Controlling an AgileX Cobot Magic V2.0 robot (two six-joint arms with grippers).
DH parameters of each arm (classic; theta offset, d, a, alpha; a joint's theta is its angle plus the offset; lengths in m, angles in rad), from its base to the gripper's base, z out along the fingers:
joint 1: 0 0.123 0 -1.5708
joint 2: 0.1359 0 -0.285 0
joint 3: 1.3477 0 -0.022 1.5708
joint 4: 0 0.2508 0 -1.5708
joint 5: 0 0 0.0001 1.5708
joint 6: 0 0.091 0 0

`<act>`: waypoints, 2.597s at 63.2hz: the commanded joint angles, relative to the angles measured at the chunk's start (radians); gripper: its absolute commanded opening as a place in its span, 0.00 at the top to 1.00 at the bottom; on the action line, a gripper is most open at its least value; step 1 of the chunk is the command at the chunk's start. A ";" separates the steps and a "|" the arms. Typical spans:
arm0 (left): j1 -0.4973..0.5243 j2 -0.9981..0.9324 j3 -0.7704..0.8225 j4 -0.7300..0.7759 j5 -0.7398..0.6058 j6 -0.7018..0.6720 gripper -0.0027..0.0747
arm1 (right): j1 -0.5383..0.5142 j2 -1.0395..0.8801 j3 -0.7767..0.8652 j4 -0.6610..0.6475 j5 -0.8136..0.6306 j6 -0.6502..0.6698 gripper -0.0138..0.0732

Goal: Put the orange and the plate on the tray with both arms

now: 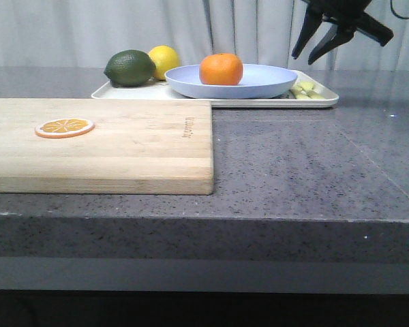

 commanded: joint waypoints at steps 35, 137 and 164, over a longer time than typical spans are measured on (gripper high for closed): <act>0.003 -0.010 -0.023 0.010 -0.072 -0.001 0.21 | 0.105 -0.522 0.141 -0.299 0.057 -0.164 0.57; 0.003 -0.010 -0.023 0.025 -0.063 -0.001 0.55 | 0.148 -1.400 1.035 -0.314 -0.133 -0.383 0.85; 0.003 -0.010 -0.023 0.025 -0.063 -0.001 0.99 | 0.148 -1.394 1.035 -0.314 -0.142 -0.383 0.92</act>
